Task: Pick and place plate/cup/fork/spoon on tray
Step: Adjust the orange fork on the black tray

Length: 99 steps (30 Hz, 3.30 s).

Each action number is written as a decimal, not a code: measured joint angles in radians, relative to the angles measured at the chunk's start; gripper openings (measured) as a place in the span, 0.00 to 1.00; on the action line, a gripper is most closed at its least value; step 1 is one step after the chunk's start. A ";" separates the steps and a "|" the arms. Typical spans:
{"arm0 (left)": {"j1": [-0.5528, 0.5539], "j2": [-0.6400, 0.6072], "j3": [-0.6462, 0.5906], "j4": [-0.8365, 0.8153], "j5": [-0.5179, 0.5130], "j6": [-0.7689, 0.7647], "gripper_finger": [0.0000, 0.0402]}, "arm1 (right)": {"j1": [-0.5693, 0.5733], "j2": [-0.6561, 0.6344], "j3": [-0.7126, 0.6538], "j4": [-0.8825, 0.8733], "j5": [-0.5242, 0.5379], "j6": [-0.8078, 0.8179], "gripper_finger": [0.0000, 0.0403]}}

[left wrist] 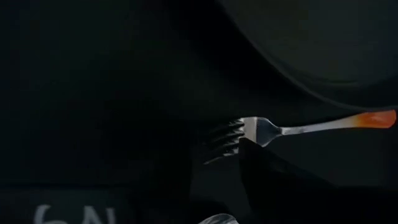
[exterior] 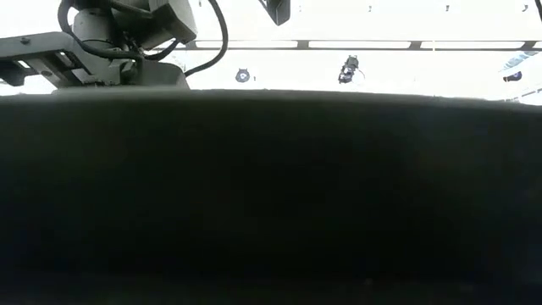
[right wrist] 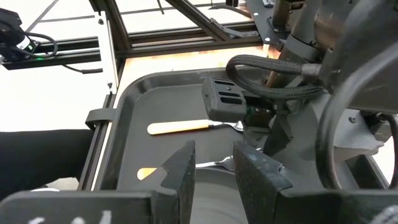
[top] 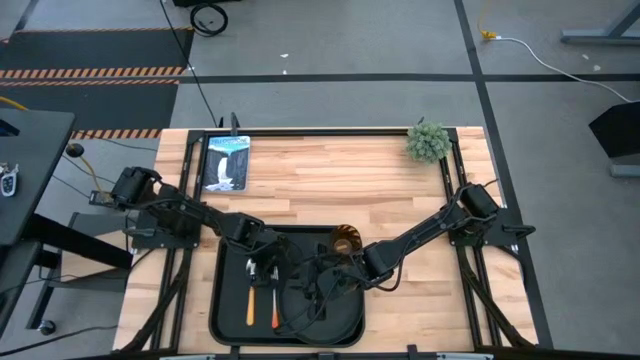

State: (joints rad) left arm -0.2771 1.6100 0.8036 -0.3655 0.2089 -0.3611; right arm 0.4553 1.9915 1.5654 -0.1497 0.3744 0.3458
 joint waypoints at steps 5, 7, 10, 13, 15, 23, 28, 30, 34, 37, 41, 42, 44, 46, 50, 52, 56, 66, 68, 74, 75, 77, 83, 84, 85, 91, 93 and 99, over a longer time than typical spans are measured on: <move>0.005 0.001 0.000 0.004 0.015 -0.002 0.27 | 0.000 0.000 0.000 0.000 0.000 0.000 0.28; 0.009 0.001 0.000 0.004 0.021 -0.002 0.24 | 0.000 0.000 0.000 0.000 0.000 0.000 0.28; 0.015 0.001 0.000 0.005 0.023 -0.007 0.19 | 0.000 0.000 0.000 0.000 0.000 0.000 0.28; 0.023 0.001 0.000 0.007 0.023 -0.016 0.13 | 0.001 0.000 0.000 0.000 0.000 0.000 0.28; 0.023 0.001 0.000 0.007 0.023 -0.016 0.09 | 0.001 0.000 0.000 0.000 0.000 -0.001 0.28; 0.023 0.001 0.001 0.008 0.028 0.009 0.02 | 0.001 0.000 0.000 0.000 0.001 -0.005 0.28; 0.034 0.000 0.002 -0.013 0.030 0.056 0.02 | 0.001 0.000 0.000 0.000 0.001 -0.005 0.28; 0.045 0.000 0.002 -0.030 0.042 0.078 0.02 | 0.001 0.000 0.000 0.000 0.001 -0.002 0.28; 0.067 0.000 0.002 -0.053 0.083 0.109 0.01 | 0.001 0.000 0.000 0.000 0.001 -0.002 0.28; 0.074 -0.008 0.002 -0.067 0.105 0.135 0.01 | 0.001 0.000 0.000 -0.001 0.001 -0.001 0.28; 0.074 -0.009 0.002 -0.105 0.116 0.188 0.01 | 0.001 0.000 0.000 0.001 0.001 -0.001 0.28; 0.074 -0.010 0.002 -0.114 0.117 0.197 0.01 | 0.001 0.000 0.000 0.002 0.001 -0.001 0.28; 0.074 -0.010 0.002 -0.127 0.117 0.218 0.01 | 0.001 0.000 0.000 0.007 0.001 -0.004 0.28; 0.074 -0.010 0.002 -0.135 0.118 0.235 0.01 | 0.001 0.000 0.000 0.008 0.002 -0.005 0.28; 0.074 -0.010 0.002 -0.144 0.119 0.261 0.01 | 0.001 0.000 0.000 0.017 0.001 -0.006 0.28; 0.074 -0.010 0.002 -0.144 0.118 0.272 0.01 | 0.001 0.000 0.000 0.018 0.002 -0.007 0.28; 0.073 -0.010 0.002 -0.149 0.114 0.300 0.01 | 0.001 0.001 0.000 0.021 0.002 -0.007 0.28; 0.072 -0.009 0.000 -0.152 0.082 0.305 0.09 | 0.000 0.001 0.000 0.021 -0.027 -0.018 0.28; 0.072 -0.009 0.000 -0.152 0.074 0.297 0.10 | 0.001 0.001 0.000 0.021 -0.050 -0.033 0.28; 0.072 -0.009 0.000 -0.151 0.066 0.236 0.15 | 0.000 0.001 0.000 0.021 -0.053 -0.042 0.28; 0.072 -0.009 0.000 -0.150 0.068 0.224 0.16 | 0.001 0.001 0.000 0.021 -0.053 -0.042 0.28; 0.072 -0.009 0.000 -0.151 0.072 0.208 0.18 | 0.001 0.001 0.000 0.021 -0.053 -0.041 0.28; 0.072 -0.009 0.000 -0.170 0.074 0.184 0.19 | 0.001 0.001 0.000 0.021 -0.054 -0.035 0.28; 0.072 -0.009 0.000 -0.171 0.074 0.179 0.19 | 0.001 0.001 0.000 0.021 -0.054 -0.035 0.28; 0.072 -0.009 0.000 -0.171 0.075 0.170 0.19 | 0.001 0.001 0.000 0.021 -0.054 -0.035 0.28; 0.072 -0.009 0.000 -0.170 0.076 0.167 0.19 | 0.001 0.001 0.000 0.021 -0.054 -0.035 0.28; 0.072 -0.009 0.000 -0.170 0.076 0.166 0.19 | 0.001 0.001 0.000 0.021 -0.054 -0.035 0.28; 0.072 -0.009 0.000 -0.166 0.076 0.162 0.19 | 0.001 0.001 0.000 0.021 -0.054 -0.034 0.28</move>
State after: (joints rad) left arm -0.2050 1.6009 0.8040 -0.5320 0.2844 -0.1989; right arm 0.4561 1.9923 1.5654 -0.1284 0.3206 0.3115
